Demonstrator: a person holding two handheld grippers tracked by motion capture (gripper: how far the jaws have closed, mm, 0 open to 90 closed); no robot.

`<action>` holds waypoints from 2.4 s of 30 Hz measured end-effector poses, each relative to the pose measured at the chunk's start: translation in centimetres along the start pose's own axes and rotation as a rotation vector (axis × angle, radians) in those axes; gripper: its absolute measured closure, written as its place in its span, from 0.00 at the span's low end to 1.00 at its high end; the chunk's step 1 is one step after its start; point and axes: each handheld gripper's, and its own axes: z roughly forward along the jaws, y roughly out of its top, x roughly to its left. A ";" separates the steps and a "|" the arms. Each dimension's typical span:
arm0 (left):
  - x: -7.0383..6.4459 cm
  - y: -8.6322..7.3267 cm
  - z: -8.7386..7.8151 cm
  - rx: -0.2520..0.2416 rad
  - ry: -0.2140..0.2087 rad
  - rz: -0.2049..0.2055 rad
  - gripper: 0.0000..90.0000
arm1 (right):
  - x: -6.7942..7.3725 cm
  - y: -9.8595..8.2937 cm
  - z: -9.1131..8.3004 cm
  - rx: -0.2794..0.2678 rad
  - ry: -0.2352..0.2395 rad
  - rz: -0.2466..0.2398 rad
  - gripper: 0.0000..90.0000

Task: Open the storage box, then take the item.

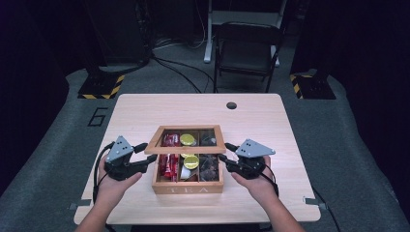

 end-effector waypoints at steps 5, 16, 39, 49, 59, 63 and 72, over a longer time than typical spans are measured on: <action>0.3 0.5 0.1 -0.007 0.002 -0.022 0.52 | -0.3 0.7 0.1 0.011 -0.008 0.013 0.64; 1.2 1.9 0.2 -0.003 0.001 -0.054 0.56 | -1.1 2.2 0.3 0.020 -0.019 0.034 0.65; 1.6 2.6 0.5 -0.042 0.036 -0.047 0.59 | -1.9 3.4 0.5 0.016 -0.029 0.079 0.67; 1.6 2.4 0.5 -0.050 0.033 -0.048 0.59 | -1.9 3.0 0.6 0.001 -0.018 0.112 0.66; 1.7 2.3 0.6 -0.054 0.021 -0.064 0.59 | -1.1 1.0 -0.3 0.005 -0.058 0.128 0.61; 1.7 2.3 0.6 -0.053 0.028 -0.055 0.59 | -1.1 0.3 -1.0 0.001 -0.063 0.145 0.59; 1.7 2.2 0.6 -0.050 0.028 -0.050 0.59 | -0.2 -1.2 -1.4 0.001 -0.052 0.159 0.58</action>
